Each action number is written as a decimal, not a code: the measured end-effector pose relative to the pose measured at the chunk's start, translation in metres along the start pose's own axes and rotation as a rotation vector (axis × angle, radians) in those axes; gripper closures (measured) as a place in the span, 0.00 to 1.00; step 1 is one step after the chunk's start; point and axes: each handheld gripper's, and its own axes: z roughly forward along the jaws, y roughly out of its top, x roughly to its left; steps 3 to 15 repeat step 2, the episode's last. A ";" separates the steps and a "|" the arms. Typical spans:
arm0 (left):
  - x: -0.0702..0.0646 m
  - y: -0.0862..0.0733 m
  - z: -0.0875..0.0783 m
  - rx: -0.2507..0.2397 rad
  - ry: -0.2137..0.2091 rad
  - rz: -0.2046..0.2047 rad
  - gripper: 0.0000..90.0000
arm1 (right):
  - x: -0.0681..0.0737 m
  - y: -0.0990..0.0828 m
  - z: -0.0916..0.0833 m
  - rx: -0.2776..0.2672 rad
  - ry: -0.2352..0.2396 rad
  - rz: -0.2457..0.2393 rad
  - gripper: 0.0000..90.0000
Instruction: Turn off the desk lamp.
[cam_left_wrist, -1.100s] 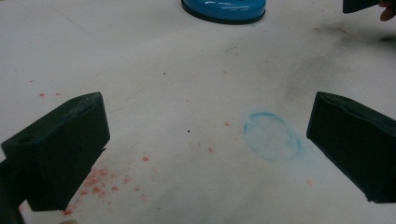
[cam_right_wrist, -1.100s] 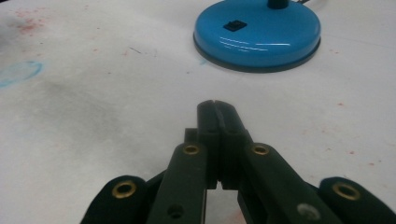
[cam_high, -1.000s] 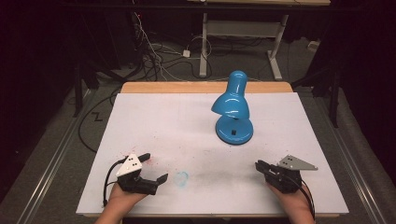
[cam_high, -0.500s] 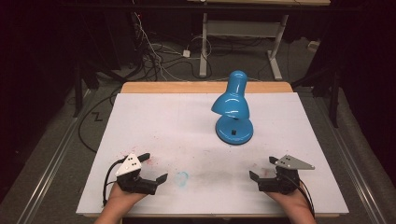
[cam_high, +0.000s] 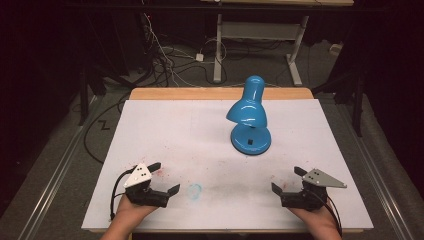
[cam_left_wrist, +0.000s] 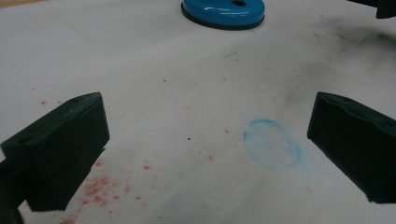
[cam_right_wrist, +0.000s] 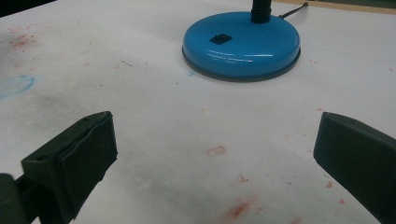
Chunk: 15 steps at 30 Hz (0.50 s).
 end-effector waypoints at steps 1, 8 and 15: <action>0.000 0.000 0.000 -0.002 0.004 -0.002 0.00 | 0.000 0.000 0.000 0.000 0.000 0.000 0.01; 0.000 0.001 -0.001 -0.004 0.005 -0.006 0.00 | 0.001 0.000 -0.001 -0.001 -0.002 0.000 0.00; 0.000 0.001 -0.001 -0.004 0.005 -0.006 0.00 | 0.001 0.000 -0.001 -0.001 -0.002 0.000 0.00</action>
